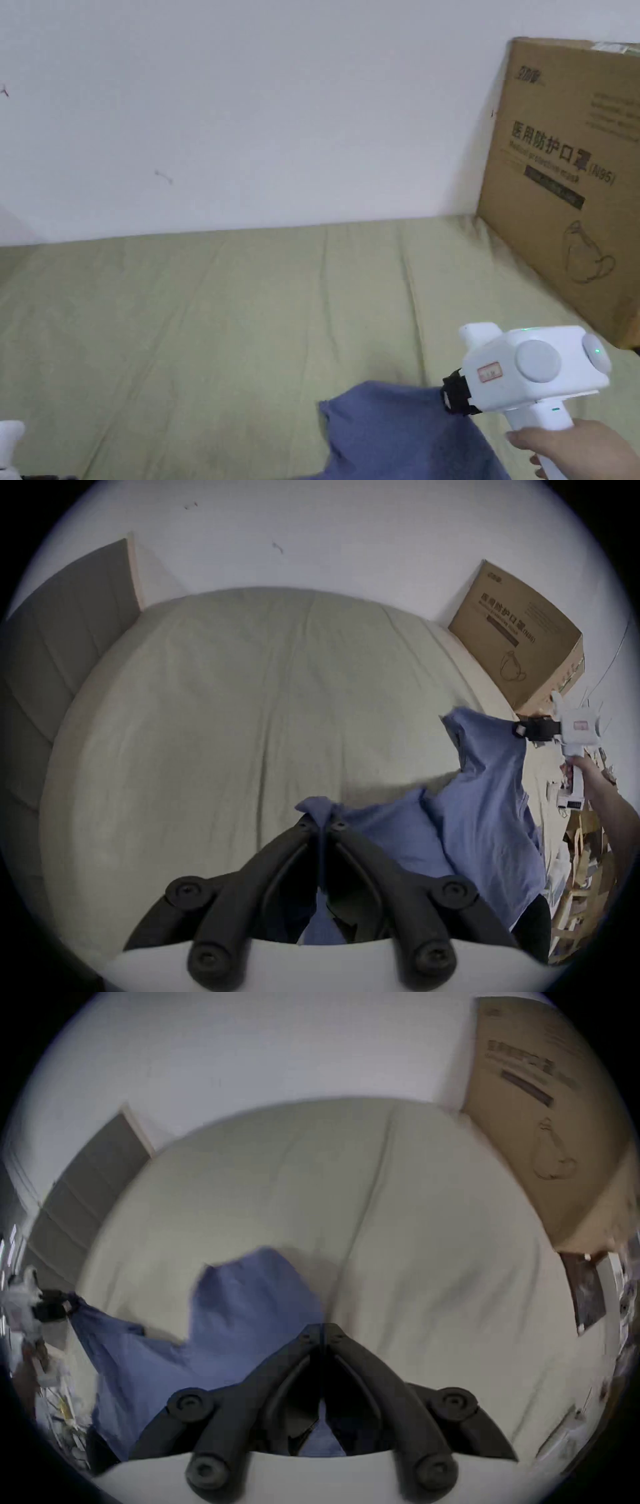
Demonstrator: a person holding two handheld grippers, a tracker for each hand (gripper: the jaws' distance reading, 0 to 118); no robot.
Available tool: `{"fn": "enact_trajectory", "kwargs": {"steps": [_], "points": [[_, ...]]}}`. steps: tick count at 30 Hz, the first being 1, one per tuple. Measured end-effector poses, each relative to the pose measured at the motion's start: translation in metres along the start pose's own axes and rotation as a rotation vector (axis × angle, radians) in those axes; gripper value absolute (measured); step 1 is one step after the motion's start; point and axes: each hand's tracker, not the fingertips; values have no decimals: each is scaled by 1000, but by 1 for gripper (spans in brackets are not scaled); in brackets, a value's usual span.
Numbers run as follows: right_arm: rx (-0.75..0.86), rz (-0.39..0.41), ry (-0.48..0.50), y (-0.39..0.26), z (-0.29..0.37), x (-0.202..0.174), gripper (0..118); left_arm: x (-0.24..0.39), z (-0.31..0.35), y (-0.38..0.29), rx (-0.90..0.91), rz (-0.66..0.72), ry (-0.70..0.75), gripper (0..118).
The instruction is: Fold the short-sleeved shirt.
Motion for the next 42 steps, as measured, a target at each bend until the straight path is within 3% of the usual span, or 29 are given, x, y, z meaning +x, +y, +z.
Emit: {"fn": "enact_trajectory", "kwargs": {"steps": [3, 5, 13, 22, 30, 42], "points": [[95, -18, -25, -4, 63, 10, 0, -14, 43, 4, 62, 48, 17, 2], [142, -64, 14, -8, 109, 17, 0, -22, 76, 9, 107, 87, 6, 1], [384, -130, 19, -1, 268, 6, 0, -4, 196, 40, 295, 20, -1, 2], [575, -30, -74, 47, 386, -38, 0, 22, 288, 99, 474, -21, -36, 1], [672, 23, -133, 105, 435, -64, 0, 18, 328, 146, 578, 13, -30, 1], [785, -26, -172, 228, 413, -93, 0, 5, 303, 245, 697, 70, 42, 1]]}}
